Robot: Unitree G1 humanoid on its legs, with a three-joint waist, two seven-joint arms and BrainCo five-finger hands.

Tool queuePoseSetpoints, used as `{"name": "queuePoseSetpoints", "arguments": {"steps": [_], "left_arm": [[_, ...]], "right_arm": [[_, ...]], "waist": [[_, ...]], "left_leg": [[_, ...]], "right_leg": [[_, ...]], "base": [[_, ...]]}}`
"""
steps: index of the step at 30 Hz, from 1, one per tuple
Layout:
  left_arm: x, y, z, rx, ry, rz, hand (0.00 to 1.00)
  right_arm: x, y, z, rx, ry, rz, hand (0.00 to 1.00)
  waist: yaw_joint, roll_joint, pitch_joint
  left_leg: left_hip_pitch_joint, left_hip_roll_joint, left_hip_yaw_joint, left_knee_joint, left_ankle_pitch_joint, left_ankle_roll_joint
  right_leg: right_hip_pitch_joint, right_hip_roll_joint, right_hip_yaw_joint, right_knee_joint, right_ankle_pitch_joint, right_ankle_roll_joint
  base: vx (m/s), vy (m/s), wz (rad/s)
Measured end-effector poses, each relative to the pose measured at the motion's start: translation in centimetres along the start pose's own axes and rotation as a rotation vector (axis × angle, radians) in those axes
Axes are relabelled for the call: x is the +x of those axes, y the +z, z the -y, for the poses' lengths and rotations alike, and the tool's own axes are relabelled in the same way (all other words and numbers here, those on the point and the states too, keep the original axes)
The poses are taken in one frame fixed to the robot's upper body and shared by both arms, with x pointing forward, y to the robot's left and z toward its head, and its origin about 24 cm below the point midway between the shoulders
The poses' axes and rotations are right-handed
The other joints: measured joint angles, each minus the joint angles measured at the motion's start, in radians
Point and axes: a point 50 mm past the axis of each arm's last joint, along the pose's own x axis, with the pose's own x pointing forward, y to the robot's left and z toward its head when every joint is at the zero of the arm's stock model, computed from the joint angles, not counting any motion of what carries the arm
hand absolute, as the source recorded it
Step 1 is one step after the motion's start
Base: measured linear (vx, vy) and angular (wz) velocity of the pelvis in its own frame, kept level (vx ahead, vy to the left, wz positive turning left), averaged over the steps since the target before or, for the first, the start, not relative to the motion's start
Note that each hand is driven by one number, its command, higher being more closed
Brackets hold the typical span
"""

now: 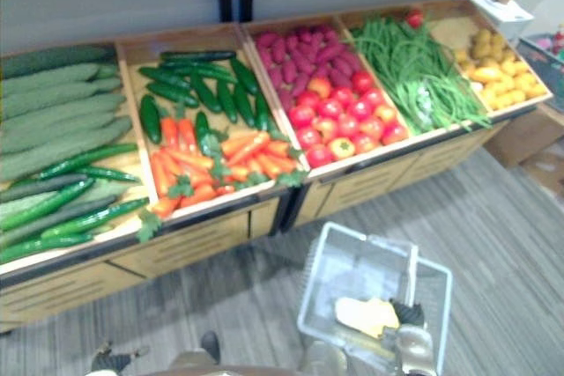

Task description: Pick vegetable in the basket

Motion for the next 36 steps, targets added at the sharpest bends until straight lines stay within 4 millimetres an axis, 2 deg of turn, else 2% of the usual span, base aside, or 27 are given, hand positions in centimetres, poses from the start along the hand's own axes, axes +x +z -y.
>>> {"name": "queuePoseSetpoints", "arguments": {"steps": [1, 2, 3, 4, 5, 6, 9, 12, 15, 19, 23, 26, 28, 29, 31, 33, 36], "left_arm": [[0.1, 0.3, -0.1, -0.011, 0.007, 0.008, 0.00], [0.2, 0.3, -0.7, -0.022, 0.026, 0.006, 0.00], [0.3, 0.3, -0.8, -0.027, 0.032, 0.001, 0.00], [-0.2, -0.4, 0.5, -0.039, 0.002, -0.027, 0.00], [-0.5, -0.9, 1.2, -0.046, -0.014, -0.044, 0.00], [-0.8, -1.1, 2.2, -0.060, -0.038, -0.054, 0.00], [-1.0, -1.0, 2.8, -0.074, -0.051, -0.054, 0.00], [-1.1, -1.5, 2.8, -0.097, -0.046, -0.074, 0.00], [-1.2, -1.9, 2.7, -0.093, -0.047, -0.082, 0.00], [-1.3, -2.2, 2.6, -0.083, -0.046, -0.087, 0.00], [-1.2, -2.2, 2.3, -0.091, -0.034, -0.087, 0.00], [-1.1, -1.9, 1.7, -0.126, 0.027, -0.082, 0.00], [-0.9, -0.9, 0.5, -0.168, 0.119, -0.046, 0.00], [-0.8, 1.0, -0.8, -0.203, 0.202, 0.040, 0.00], [-1.1, 3.2, -2.4, -0.219, 0.282, 0.159, 0.00], [-2.1, 6.6, -4.6, -0.184, 0.410, 0.358, 0.00], [-3.5, 9.6, -6.9, -0.141, 0.565, 0.549, 0.00]], "right_arm": [[0.0, 0.0, -0.2, 0.003, 0.003, -0.002, 1.00], [-0.1, 0.0, -0.7, 0.012, 0.015, -0.003, 1.00], [-0.1, 0.1, -0.9, 0.014, 0.018, -0.002, 1.00], [0.2, 0.9, -0.8, 0.014, 0.016, 0.010, 1.00], [0.3, 1.1, -0.7, 0.014, 0.013, 0.018, 1.00], [0.4, 1.2, -0.4, 0.007, 0.007, 0.019, 1.00], [0.4, 0.9, 0.1, -0.021, 0.000, 0.014, 1.00], [0.5, 0.9, 0.8, -0.047, -0.013, 0.019, 1.00], [0.5, 0.9, 1.1, -0.050, -0.022, 0.018, 1.00], [0.2, -0.4, 1.9, -0.054, -0.049, -0.017, 1.00], [0.0, -1.0, 2.1, -0.053, -0.049, -0.037, 1.00], [-0.1, -2.2, 2.8, -0.010, -0.077, -0.089, 1.00], [-0.4, -3.3, 3.3, 0.021, -0.103, -0.131, 1.00], [-0.7, -4.1, 3.8, 0.048, -0.127, -0.160, 1.00], [-0.9, -4.7, 4.1, 0.073, -0.144, -0.185, 1.00], [-1.3, -5.6, 4.3, 0.120, -0.175, -0.215, 1.00], [-1.6, -6.1, 4.2, 0.141, -0.205, -0.230, 1.00]], "waist": [[-0.002, -0.013, -0.002], [-0.012, -0.053, -0.005], [-0.012, -0.060, 0.004], [-0.005, -0.013, 0.009], [-0.009, -0.001, 0.008], [-0.006, 0.029, 0.010], [-0.009, 0.052, 0.000], [-0.007, 0.051, -0.003], [-0.008, 0.053, -0.009], [-0.014, 0.068, -0.029], [-0.014, 0.072, -0.040], [-0.014, 0.072, -0.049], [-0.013, 0.070, -0.059], [-0.012, 0.067, -0.063], [-0.009, 0.066, -0.069], [-0.007, 0.063, -0.075], [0.002, 0.058, -0.084]], "left_leg": [[0.002, 0.001, -0.021, 0.000, 0.001, -0.017], [0.011, -0.012, -0.033, 0.001, -0.002, -0.052], [0.023, -0.015, -0.046, -0.002, -0.006, -0.071], [0.029, 0.030, -0.044, -0.009, 0.004, -0.097], [0.029, 0.047, -0.044, -0.015, 0.009, -0.104], [0.035, 0.074, -0.045, -0.029, 0.023, -0.113], [0.036, 0.109, -0.048, -0.048, 0.056, -0.125], [0.030, 0.118, -0.048, -0.068, 0.057, -0.127], [0.015, 0.101, -0.056, -0.068, 0.058, -0.128], [0.017, 0.056, -0.074, -0.077, 0.061, -0.124], [0.021, 0.046, -0.072, -0.084, 0.064, -0.121], [0.031, 0.044, -0.074, -0.088, 0.065, -0.119], [0.037, 0.038, -0.076, -0.103, 0.079, -0.118], [0.033, 0.032, -0.080, -0.114, 0.092, -0.112], [0.026, 0.027, -0.101, -0.124, 0.100, -0.107], [0.015, 0.018, -0.129, -0.126, 0.109, -0.100], [0.017, 0.013, -0.135, -0.126, 0.112, -0.096]], "right_leg": [[-0.001, 0.002, 0.001, -0.085, 0.044, 0.009], [0.002, 0.000, 0.005, -0.134, 0.162, -0.006], [0.009, -0.004, 0.001, -0.120, 0.127, 0.003], [0.003, 0.038, -0.001, -0.096, 0.119, -0.008], [0.007, 0.057, -0.013, -0.094, 0.089, -0.021], [0.015, 0.082, -0.038, -0.094, 0.078, -0.035], [0.049, 0.121, -0.088, -0.106, 0.059, -0.051], [0.066, 0.132, -0.113, -0.144, 0.061, -0.048], [0.081, 0.118, -0.131, -0.174, 0.075, -0.033], [0.131, 0.076, -0.172, -0.217, 0.094, -0.008], [0.141, 0.068, -0.176, -0.225, 0.102, -0.004], [0.163, 0.067, -0.193, -0.237, 0.105, -0.003], [0.175, 0.062, -0.208, -0.238, 0.105, -0.003], [0.182, 0.056, -0.230, -0.238, 0.105, -0.003], [0.184, 0.051, -0.248, -0.237, 0.106, -0.002], [0.196, 0.042, -0.277, -0.237, 0.106, -0.001], [0.205, 0.038, -0.285, -0.238, 0.106, 0.000]], "base": [[0.19, -0.363, 0.66], [0.15, -0.316, 0.64], [0.14, -0.353, 0.30], [0.10, -0.231, 0.09], [0.15, -0.331, 0.02], [0.10, -0.225, 0.19], [0.06, -0.194, 0.38], [0.01, -0.042, 0.25], [0.01, 0.038, 0.24], [0.04, 0.074, 0.31], [0.02, 0.031, 0.09], [0.02, 0.003, 0.11], [0.00, 0.007, 0.27], [-0.02, 0.013, 0.33], [-0.02, 0.014, 0.37], [-0.03, 0.015, 0.42], [-0.03, 0.014, 0.12]]}}
